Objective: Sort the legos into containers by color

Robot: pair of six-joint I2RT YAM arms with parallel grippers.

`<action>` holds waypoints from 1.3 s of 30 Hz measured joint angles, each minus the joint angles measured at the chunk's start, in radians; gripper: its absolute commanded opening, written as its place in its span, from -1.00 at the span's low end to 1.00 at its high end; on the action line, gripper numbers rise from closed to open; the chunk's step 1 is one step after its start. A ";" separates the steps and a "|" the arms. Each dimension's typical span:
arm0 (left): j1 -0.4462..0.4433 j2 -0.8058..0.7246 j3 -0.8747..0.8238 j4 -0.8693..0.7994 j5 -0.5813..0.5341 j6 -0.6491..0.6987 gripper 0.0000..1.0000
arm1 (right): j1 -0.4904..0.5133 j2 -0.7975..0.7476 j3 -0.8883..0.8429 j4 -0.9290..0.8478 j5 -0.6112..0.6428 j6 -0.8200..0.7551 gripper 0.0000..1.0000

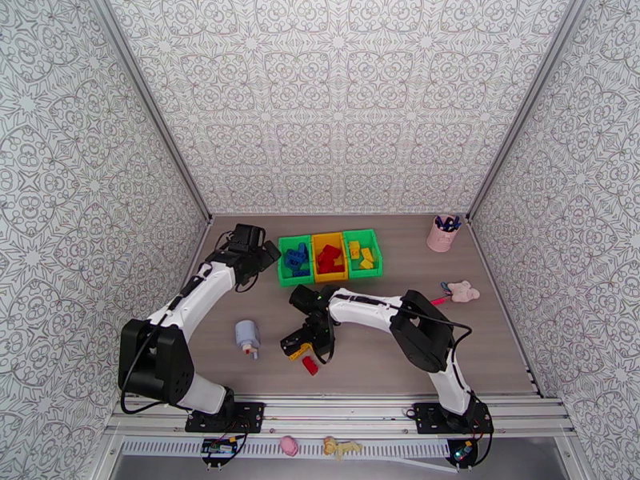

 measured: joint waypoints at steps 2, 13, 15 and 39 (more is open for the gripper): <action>0.000 0.000 0.000 0.001 0.000 0.000 0.99 | 0.000 0.000 0.001 -0.005 -0.001 0.003 -0.18; -0.026 -0.058 -0.114 0.154 0.019 0.104 0.99 | -0.024 -0.081 -0.075 0.038 -0.091 0.072 -0.25; -0.037 -0.096 -0.173 0.219 0.053 0.147 0.99 | -0.046 -0.150 -0.130 0.076 -0.120 0.106 -0.25; -0.306 -0.431 -0.604 0.738 0.462 0.820 0.99 | -0.517 -0.628 -0.631 0.910 0.057 1.156 -0.44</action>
